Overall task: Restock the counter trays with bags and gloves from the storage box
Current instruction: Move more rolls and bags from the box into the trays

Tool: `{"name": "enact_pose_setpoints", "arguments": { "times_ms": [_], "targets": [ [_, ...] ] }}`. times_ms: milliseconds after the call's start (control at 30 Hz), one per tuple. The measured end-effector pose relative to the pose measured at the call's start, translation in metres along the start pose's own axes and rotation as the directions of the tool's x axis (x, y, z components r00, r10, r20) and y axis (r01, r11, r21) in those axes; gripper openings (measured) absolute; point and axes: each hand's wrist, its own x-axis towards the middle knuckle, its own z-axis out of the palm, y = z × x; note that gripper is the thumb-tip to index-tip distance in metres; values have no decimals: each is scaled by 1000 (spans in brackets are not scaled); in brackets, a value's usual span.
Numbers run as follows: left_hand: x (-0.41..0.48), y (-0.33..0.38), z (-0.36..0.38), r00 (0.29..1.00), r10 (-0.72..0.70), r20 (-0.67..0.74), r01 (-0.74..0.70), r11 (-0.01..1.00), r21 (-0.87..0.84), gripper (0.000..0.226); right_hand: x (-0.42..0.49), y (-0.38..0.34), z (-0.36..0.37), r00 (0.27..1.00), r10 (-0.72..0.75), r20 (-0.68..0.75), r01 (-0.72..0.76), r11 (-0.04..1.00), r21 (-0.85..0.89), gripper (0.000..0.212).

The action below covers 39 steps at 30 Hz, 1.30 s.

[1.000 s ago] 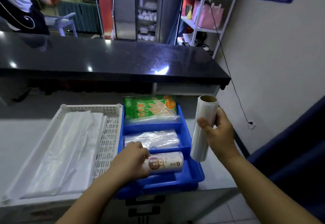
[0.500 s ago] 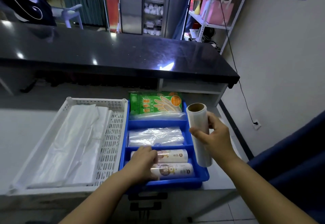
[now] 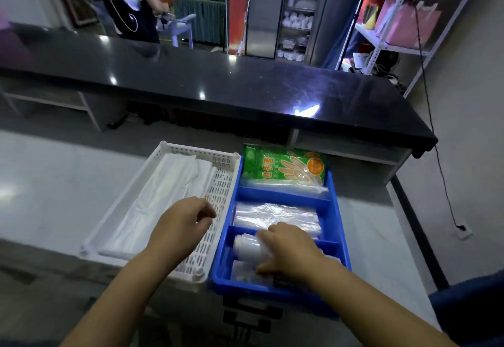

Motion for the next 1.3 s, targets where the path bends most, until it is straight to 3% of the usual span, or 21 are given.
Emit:
{"name": "enact_pose_setpoints", "arguments": {
  "times_ms": [400, 533, 767, 967, 1100, 1167, 1300],
  "targets": [
    [-41, 7, 3, 980, -196, -24, 198, 979, 59, 6, 11, -4, -2, 987, -161, 4, 161, 986, -34, 55],
    [-68, 0, -8, 953, -289, -94, 299, 945, 129, 9, 18, -10, -16, 959, -258, -118, 263, 964, 29, 44],
    [-141, -24, -38, 857, -453, -246, 483, 872, 77, 5, 32, -80, -19, 874, -438, -211, 461, 884, 75, 34],
    [-233, -86, -79, 689, -631, -358, 671, 741, -15, 19, 37, -172, -1, 783, -598, -169, 608, 794, 11, 30],
    [-292, -132, -105, 604, -694, -392, 734, 676, -65, 6, 44, -240, 18, 736, -662, -141, 669, 743, 6, 40],
    [-318, -157, -116, 581, -716, -387, 756, 651, -71, 6, 49, -277, 29, 729, -675, -115, 679, 734, -5, 46],
    [-371, -216, -133, 522, -776, -355, 811, 581, -77, 12, 58, -346, 53, 750, -658, -66, 661, 750, 34, 36]
  ]
}}
